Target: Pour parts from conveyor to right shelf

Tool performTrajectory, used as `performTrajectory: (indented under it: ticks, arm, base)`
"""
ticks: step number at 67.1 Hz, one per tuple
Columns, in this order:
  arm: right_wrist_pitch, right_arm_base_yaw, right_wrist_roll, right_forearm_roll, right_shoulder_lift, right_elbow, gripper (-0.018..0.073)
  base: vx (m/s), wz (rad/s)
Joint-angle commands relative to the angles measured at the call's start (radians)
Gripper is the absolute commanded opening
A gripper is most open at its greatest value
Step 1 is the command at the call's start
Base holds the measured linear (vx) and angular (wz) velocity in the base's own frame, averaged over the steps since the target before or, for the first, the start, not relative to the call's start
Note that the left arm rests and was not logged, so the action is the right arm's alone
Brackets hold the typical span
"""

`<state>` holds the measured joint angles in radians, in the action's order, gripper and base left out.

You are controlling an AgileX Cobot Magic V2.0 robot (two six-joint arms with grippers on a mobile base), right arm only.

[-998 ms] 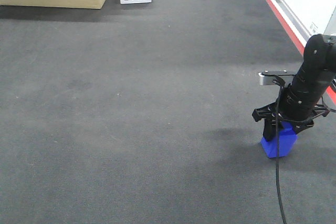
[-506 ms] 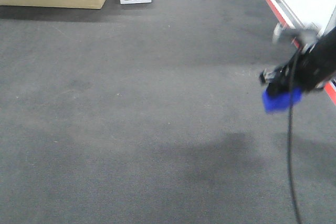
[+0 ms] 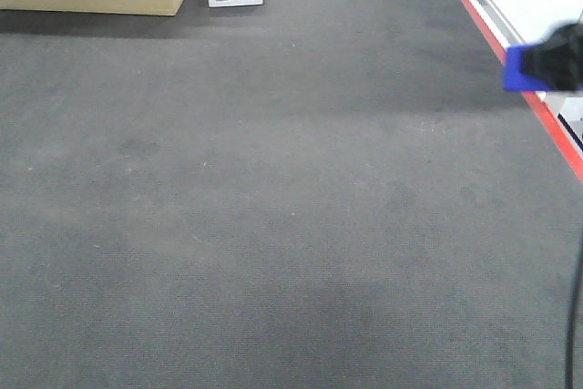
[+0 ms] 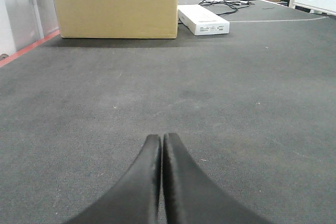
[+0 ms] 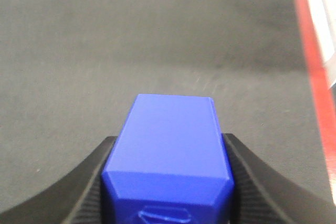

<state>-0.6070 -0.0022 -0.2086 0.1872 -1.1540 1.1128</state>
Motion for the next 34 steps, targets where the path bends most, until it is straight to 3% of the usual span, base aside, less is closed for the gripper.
performTrajectory:
  ticks: [1, 10, 34]
  arm:
    - [0.188, 0.001, -0.032, 0.007, 0.137, -0.123, -0.0006]
    - [0.281, 0.001, -0.064, 0.007, 0.295, -0.307, -0.0006]
    - [0.332, 0.001, -0.073, 0.007, 0.731, -0.64, -0.0006]
  base:
    - [0.0, 0.0]
    - [0.0, 0.0]
    - [0.0, 0.0]
